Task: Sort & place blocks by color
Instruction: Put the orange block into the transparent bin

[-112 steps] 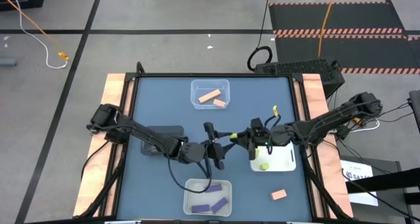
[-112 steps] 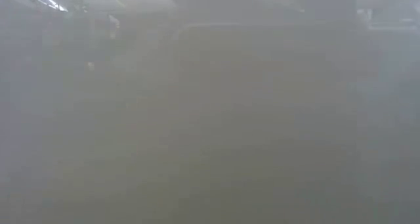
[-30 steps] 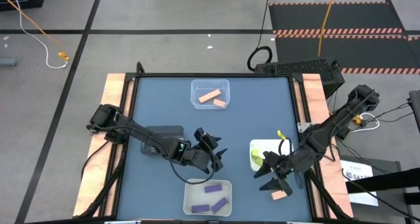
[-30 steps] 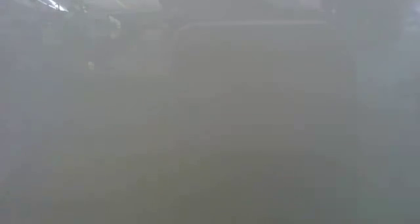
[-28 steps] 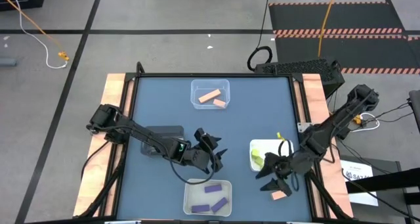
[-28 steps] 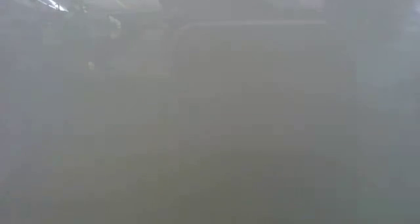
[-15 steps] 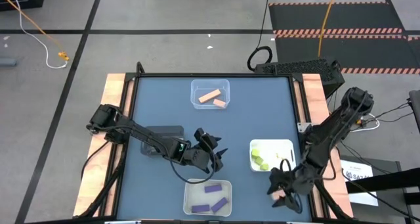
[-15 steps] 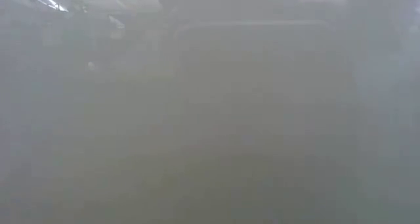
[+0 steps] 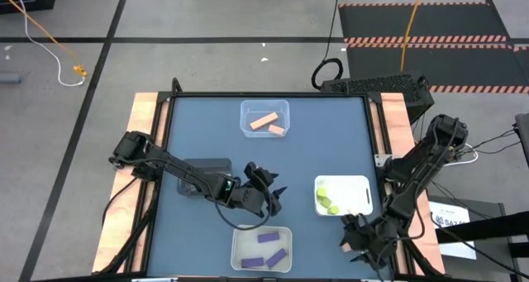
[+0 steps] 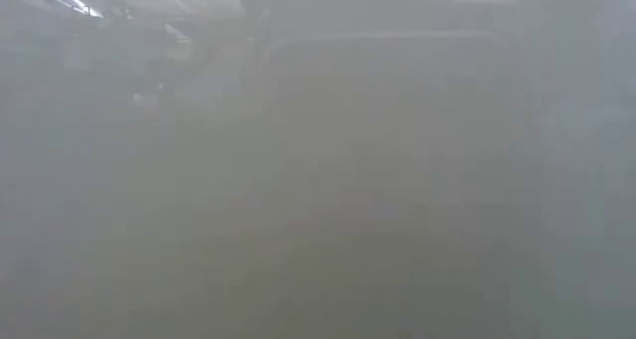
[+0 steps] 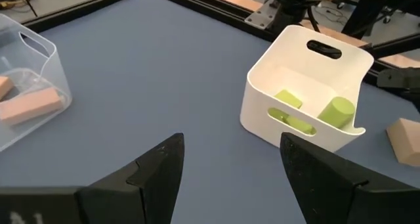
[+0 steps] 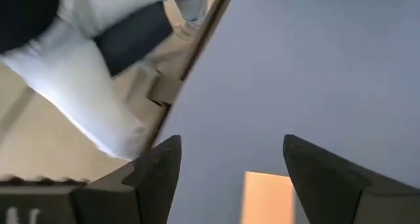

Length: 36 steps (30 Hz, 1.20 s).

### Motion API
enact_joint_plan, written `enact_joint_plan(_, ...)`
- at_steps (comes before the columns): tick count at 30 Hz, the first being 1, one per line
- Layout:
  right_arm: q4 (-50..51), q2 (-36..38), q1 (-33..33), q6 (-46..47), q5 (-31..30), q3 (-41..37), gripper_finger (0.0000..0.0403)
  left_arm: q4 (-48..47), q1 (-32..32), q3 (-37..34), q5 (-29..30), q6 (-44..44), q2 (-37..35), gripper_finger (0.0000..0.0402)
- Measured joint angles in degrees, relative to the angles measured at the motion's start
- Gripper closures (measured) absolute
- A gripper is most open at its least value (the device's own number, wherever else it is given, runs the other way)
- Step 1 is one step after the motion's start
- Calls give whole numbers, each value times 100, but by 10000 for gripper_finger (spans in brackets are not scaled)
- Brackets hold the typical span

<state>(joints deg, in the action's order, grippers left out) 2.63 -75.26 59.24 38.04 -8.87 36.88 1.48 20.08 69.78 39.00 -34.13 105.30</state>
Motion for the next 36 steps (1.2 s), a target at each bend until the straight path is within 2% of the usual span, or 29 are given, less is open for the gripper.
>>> enact_joint_plan(4, 436, 2, 140, -453, -190, 0, 160, 0, 2, 0, 0, -166, 0, 149)
enact_joint_plan(11, 1389, 2, 318, -468, -197, 0, 182, 0, 2, 0, -2, -412, 0, 149)
enact_joint_plan(19, 1369, -87, 324, -476, -329, 1, 184, 0, 2, 0, -4, -499, 0, 149)
enact_joint_plan(28, 624, -807, 324, -429, -342, 13, 189, -20, 70, 0, -20, -380, 0, 149)
enact_joint_plan(32, 516, -872, 324, -102, -537, 11, 212, -114, 108, 0, -20, -367, 2, 149)
enact_joint_plan(36, 437, -857, 324, 167, -545, 11, 270, -205, 148, 0, -20, -366, 2, 149)
